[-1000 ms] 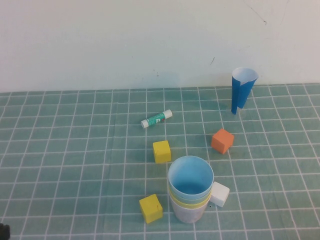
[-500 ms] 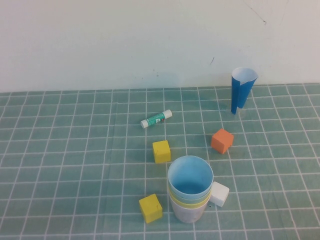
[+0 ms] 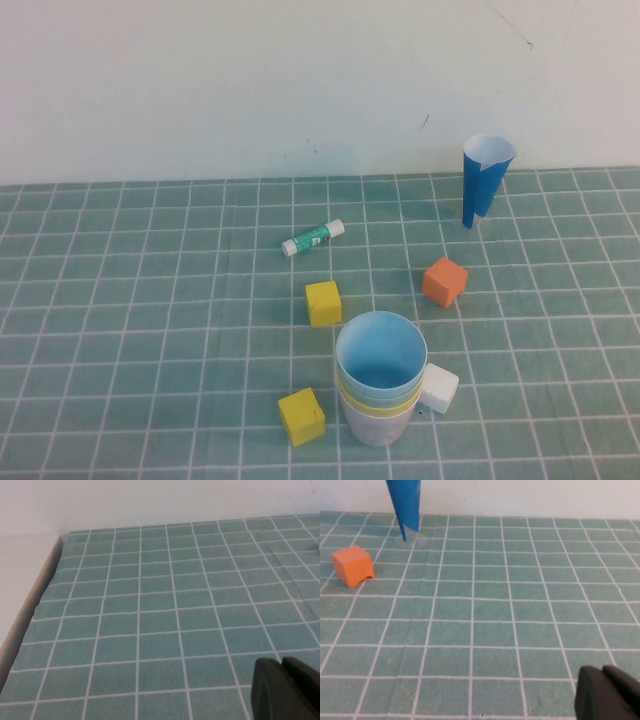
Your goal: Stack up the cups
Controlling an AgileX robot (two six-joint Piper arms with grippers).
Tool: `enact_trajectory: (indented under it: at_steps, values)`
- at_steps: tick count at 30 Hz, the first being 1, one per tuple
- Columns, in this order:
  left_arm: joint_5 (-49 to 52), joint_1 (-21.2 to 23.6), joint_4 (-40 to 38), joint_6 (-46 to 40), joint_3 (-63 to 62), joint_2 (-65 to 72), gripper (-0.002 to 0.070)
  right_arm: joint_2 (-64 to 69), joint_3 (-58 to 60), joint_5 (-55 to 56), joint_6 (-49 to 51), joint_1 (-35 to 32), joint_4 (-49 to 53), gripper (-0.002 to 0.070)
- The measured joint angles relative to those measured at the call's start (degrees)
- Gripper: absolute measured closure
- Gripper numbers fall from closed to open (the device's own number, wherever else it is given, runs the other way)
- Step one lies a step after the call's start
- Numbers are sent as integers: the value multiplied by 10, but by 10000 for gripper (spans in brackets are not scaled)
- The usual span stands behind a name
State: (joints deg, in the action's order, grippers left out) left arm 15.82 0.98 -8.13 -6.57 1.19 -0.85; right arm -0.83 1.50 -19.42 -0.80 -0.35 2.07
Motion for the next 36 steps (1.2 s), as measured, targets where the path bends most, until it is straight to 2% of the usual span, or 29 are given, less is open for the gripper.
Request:
enact_trajectory:
  at_steps: [9,16,36]
  values:
    - [15,0,4,-21,-1,0,677,0,0,0,0,0,1,679]
    - [15,0,44,-19,-1,0,677,0,0,-1,0,0,1,679]
    - [15,0,47,-19,-1,0,677,0,0,-1,0,0,3,679]
